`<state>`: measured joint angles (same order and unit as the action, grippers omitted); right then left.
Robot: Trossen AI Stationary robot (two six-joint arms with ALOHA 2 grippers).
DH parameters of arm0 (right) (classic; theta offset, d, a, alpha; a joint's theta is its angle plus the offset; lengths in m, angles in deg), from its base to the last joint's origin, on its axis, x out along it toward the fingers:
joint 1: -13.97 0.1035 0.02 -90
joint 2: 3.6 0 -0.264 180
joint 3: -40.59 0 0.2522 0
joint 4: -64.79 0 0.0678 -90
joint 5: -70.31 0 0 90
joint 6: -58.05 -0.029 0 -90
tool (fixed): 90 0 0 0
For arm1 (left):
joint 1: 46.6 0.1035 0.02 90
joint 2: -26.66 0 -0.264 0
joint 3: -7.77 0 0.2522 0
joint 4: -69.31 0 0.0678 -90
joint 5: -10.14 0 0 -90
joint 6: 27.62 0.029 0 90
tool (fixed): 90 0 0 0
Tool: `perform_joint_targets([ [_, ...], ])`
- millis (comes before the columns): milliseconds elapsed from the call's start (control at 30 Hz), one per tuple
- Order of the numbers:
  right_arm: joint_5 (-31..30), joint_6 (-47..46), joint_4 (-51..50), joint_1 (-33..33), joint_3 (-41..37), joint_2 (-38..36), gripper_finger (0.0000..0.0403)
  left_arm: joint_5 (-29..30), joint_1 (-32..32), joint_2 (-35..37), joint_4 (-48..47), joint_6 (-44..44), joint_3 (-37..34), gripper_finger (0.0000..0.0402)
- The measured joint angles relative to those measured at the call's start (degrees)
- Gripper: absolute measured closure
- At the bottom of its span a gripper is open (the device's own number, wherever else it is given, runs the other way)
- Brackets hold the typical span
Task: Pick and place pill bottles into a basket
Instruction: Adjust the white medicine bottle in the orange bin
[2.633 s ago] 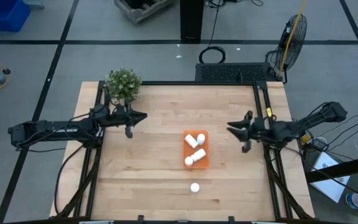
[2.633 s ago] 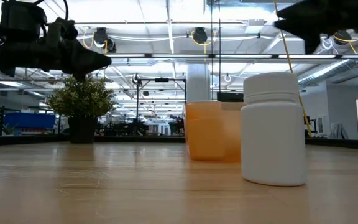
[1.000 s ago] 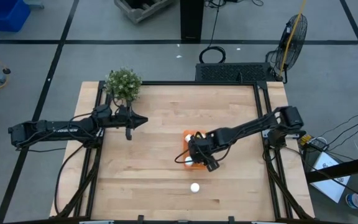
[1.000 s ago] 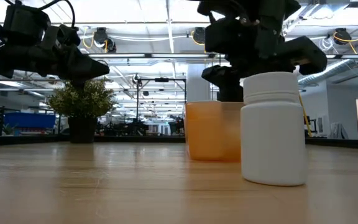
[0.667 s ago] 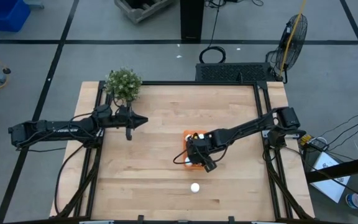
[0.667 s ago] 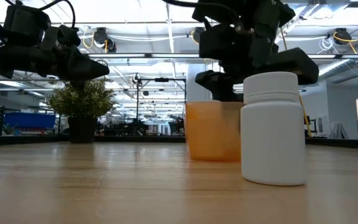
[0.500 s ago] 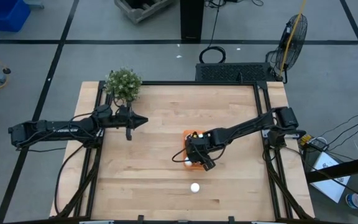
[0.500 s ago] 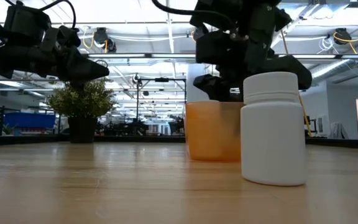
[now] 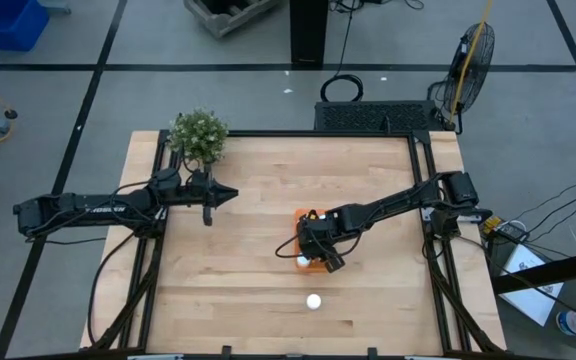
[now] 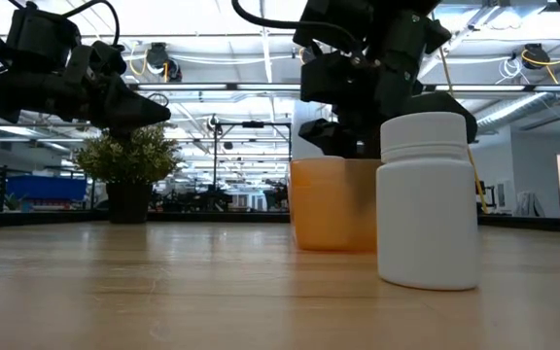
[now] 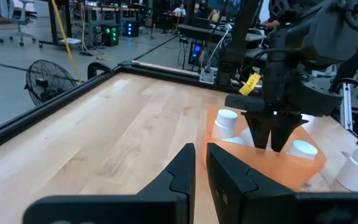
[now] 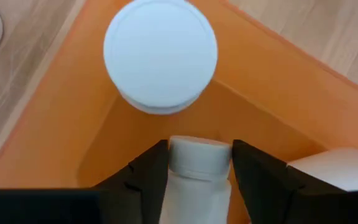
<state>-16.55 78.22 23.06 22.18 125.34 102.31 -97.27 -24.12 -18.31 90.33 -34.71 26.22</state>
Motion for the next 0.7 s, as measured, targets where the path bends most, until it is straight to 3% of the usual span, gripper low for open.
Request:
perform_joint_targets([
  [167,0.05,-1.73,0.10,0.00,0.02,-0.03,0.0284,0.00,0.00,0.00,0.04,0.41,0.00,0.0357],
  [300,0.12,-2.90,0.11,-0.11,0.08,0.11,0.0292,0.05,0.00,0.00,0.07,0.48,0.00,0.0357],
  [700,-0.14,-3.67,-1.93,-0.31,0.25,2.47,0.0240,0.05,0.00,0.00,0.10,0.78,0.00,0.0357],
])
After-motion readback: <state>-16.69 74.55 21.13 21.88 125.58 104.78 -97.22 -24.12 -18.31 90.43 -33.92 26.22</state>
